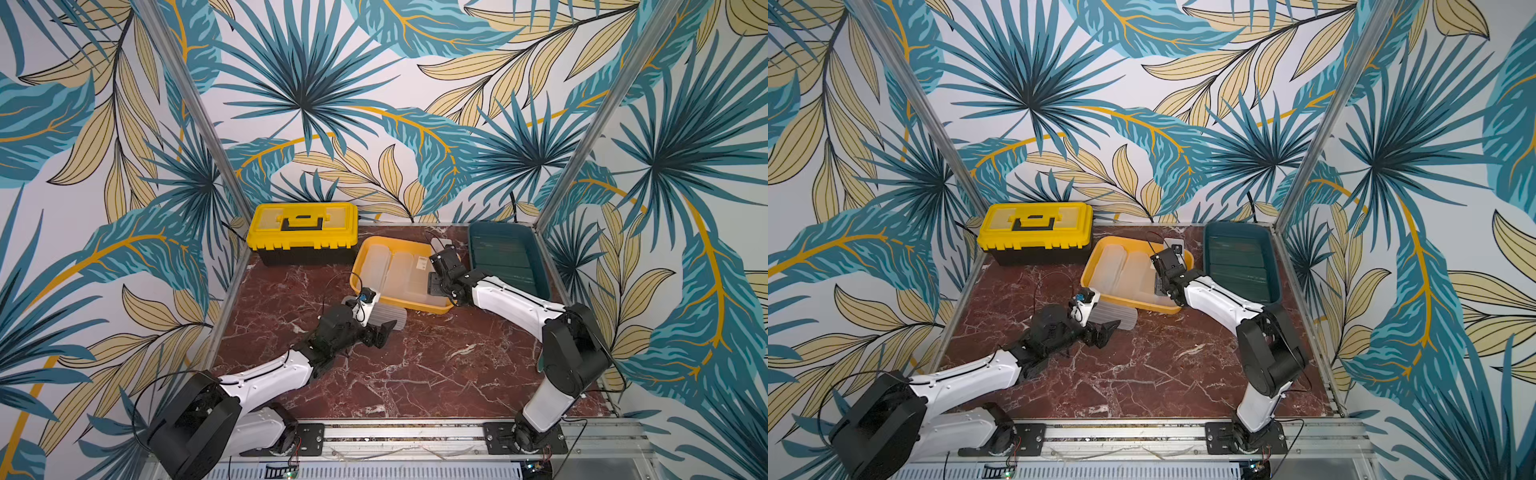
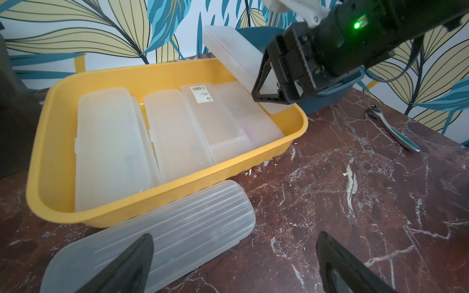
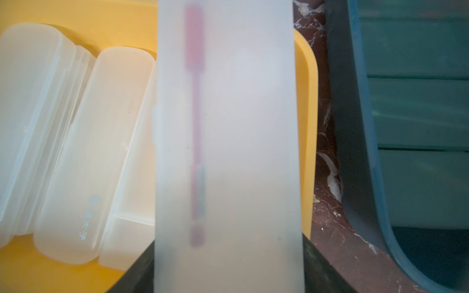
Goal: Place the pencil cases by color into the storage box
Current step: Place the pencil case at the storage box.
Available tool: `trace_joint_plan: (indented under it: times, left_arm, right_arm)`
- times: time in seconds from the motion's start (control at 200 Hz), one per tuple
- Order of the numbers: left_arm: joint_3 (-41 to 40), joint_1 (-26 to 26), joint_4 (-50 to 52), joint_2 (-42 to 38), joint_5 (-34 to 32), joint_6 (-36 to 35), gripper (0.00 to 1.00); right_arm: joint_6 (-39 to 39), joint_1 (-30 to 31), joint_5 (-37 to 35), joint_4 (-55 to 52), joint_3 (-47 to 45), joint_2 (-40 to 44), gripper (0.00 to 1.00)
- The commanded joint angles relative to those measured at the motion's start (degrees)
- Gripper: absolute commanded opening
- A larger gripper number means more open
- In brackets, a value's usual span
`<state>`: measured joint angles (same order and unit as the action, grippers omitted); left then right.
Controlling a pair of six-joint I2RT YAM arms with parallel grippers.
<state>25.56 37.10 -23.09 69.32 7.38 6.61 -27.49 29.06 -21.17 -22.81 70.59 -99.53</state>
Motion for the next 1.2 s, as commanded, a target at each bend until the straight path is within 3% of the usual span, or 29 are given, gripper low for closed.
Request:
trace_joint_plan:
  times: [0.0,1.192]
  left_arm:
    - [-0.2,0.2,-2.1,-1.3,1.5,-0.3,1.00]
    - [-1.5,0.2,-2.0,-4.9,-3.4,1.8,1.00]
  right_arm:
    - [-1.4,-0.1,-0.7,-0.1,1.1,-1.4,0.70]
    - [-5.7,-0.2,-0.4,-2.5,4.4,-9.3,0.76]
